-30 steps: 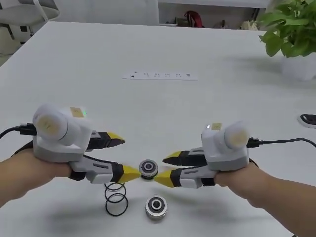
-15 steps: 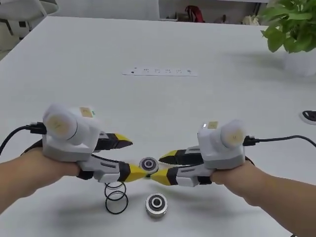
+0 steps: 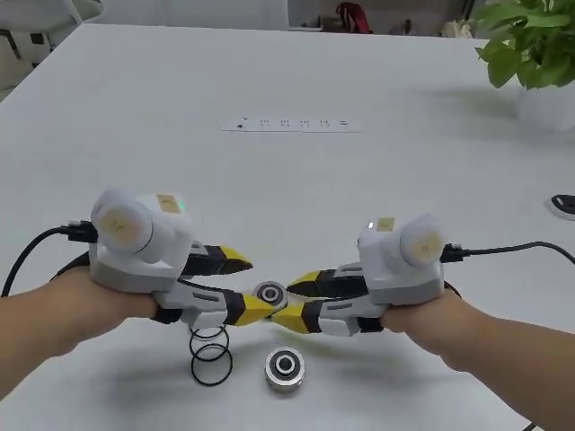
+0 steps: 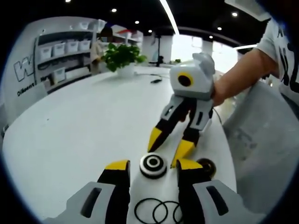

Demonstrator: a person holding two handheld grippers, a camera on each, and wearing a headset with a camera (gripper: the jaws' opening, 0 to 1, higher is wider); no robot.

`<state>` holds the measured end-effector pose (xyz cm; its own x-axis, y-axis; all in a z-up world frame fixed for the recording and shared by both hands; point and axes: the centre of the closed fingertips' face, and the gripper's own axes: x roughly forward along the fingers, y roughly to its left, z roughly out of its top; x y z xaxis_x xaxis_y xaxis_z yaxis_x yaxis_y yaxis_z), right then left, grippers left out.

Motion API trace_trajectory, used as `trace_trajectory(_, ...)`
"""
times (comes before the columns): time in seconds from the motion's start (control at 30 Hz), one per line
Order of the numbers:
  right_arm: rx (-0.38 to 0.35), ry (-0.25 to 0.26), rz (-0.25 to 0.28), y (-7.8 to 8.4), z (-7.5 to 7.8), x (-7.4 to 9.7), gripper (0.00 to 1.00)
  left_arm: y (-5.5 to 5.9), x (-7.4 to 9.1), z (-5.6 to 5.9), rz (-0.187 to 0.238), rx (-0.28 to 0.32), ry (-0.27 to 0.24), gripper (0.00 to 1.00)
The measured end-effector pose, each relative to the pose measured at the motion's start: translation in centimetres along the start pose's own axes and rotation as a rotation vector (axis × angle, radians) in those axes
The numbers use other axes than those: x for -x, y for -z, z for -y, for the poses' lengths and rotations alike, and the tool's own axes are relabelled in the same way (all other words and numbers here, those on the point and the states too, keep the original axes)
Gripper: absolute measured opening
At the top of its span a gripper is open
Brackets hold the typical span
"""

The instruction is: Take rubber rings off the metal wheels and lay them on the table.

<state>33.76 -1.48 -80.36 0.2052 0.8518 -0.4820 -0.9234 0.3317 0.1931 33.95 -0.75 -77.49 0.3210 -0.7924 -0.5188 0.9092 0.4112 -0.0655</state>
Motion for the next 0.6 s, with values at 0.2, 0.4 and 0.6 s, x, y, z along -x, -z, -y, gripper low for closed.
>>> trace_trajectory(0.2,-0.001,-0.001,0.003,0.04,0.02,-0.03,0.27,0.2,-0.26,0.21,-0.009,0.0,0.007,0.37)
trace_trajectory(0.4,-0.001,0.001,0.006,-0.02,0.07,0.09,0.26,0.41,-0.52,0.24,-0.017,0.002,0.011,0.33)
trace_trajectory(0.6,-0.002,-0.002,0.004,0.07,-0.06,-0.01,0.26,0.59,-0.82,0.14,-0.025,-0.001,0.012,0.3)
